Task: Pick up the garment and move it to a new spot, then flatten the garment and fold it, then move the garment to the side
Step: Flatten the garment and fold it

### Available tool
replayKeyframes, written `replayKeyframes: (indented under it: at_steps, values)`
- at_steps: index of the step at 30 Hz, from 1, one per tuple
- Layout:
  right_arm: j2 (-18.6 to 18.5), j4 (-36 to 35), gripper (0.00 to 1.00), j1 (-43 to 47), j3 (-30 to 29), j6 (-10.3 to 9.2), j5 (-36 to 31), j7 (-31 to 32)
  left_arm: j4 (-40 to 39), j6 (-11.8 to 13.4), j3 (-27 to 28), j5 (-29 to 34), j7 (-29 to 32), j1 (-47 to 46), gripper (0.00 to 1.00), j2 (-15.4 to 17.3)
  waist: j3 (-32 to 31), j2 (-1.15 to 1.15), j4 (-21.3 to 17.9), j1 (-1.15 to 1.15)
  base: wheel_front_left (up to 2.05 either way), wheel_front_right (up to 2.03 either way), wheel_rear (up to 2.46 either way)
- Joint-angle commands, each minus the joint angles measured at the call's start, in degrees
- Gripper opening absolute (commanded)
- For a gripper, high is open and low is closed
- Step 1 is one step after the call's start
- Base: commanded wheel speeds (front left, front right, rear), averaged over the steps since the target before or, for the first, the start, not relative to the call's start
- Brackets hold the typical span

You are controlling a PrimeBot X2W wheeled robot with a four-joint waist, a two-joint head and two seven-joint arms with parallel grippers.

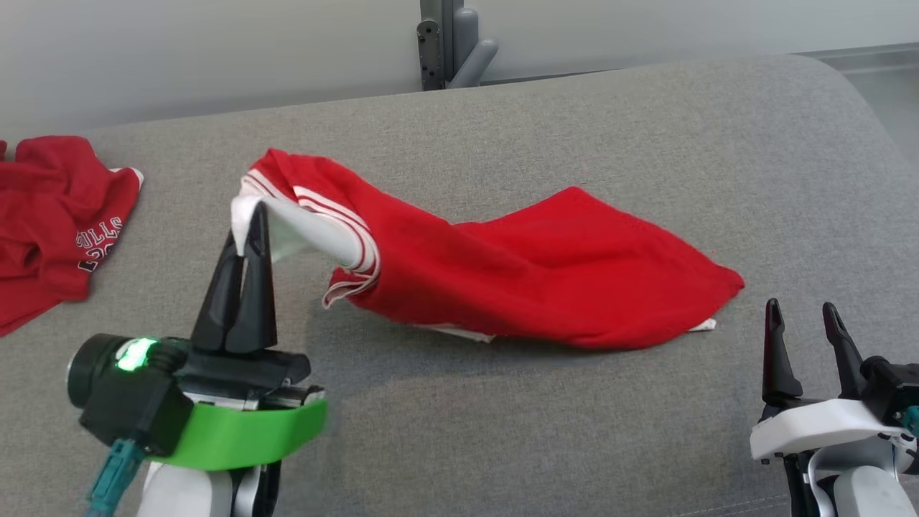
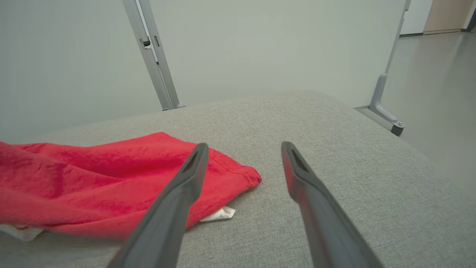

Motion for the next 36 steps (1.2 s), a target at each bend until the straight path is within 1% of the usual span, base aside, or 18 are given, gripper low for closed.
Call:
replayKeyframes:
  at_steps: [1,6,10,13,14,18,21,23,27,31,36]
  values:
    - [-0.1,0.4,1.0,0.6,-0.2,-0.1,-0.4,-0.2,-3.5,0.7,0.5,0.8,0.5,0.8,0.0,0.9,-0.6,0.14,0.2,0.0,0.0,0.0,0.0]
    - [-0.1,0.8,1.0,0.9,-0.2,-0.1,-0.4,-0.2,-10.5,1.4,1.0,1.4,2.5,1.2,0.0,2.2,-1.1,0.14,0.3,0.0,0.0,0.0,0.0]
    - [-0.1,0.9,1.0,0.6,0.0,-0.1,-0.1,-0.2,-15.6,1.2,0.7,1.5,4.3,1.1,0.0,2.8,-1.2,0.14,0.2,0.0,0.0,0.0,0.0]
    - [-0.1,1.2,1.0,0.0,0.3,-0.1,0.2,-0.2,-16.4,0.8,0.6,1.8,6.2,-0.7,0.0,3.6,-1.0,0.14,0.1,0.0,0.0,0.0,0.0]
    - [-0.1,1.3,1.0,-0.2,0.4,-0.1,0.4,-0.2,-15.7,0.7,0.4,0.6,6.6,-1.2,0.0,3.3,-0.9,0.14,0.1,0.0,0.0,0.0,0.0]
    - [-0.1,1.4,1.0,-1.0,0.8,-0.1,0.6,-0.2,-9.8,-0.4,1.2,-1.6,7.4,-5.0,0.0,4.1,-0.3,0.14,-0.2,0.0,0.0,0.0,0.0]
    - [-0.1,1.4,1.0,-1.6,1.2,-0.1,0.8,-0.2,-3.2,-1.5,1.5,-2.9,7.7,-10.0,0.0,5.5,0.5,0.14,-0.7,0.0,0.0,0.0,0.0]
    - [-0.1,1.3,1.0,-2.2,1.4,-0.1,0.9,-0.2,1.5,-2.2,1.0,-2.7,7.9,-14.4,0.0,7.1,1.2,0.14,-1.1,0.0,0.0,0.0,0.0]
    - [-0.1,1.2,1.0,-3.6,2.6,-0.1,1.0,-0.2,10.2,-3.1,0.6,-2.5,5.9,-25.1,0.0,10.1,2.8,0.14,-2.6,0.0,0.0,0.0,0.0]
    - [-0.1,1.0,1.0,-5.1,4.1,-0.1,1.5,-0.2,16.8,-3.4,0.4,-1.3,2.8,-35.2,0.0,12.3,4.9,0.14,-4.6,0.0,0.0,0.0,0.0]
    - [-0.1,1.1,1.0,-7.0,5.4,-0.1,2.3,-0.2,26.5,-3.6,-1.5,0.0,1.5,-43.1,0.0,14.3,7.6,0.14,-7.2,0.0,0.0,0.0,0.0]
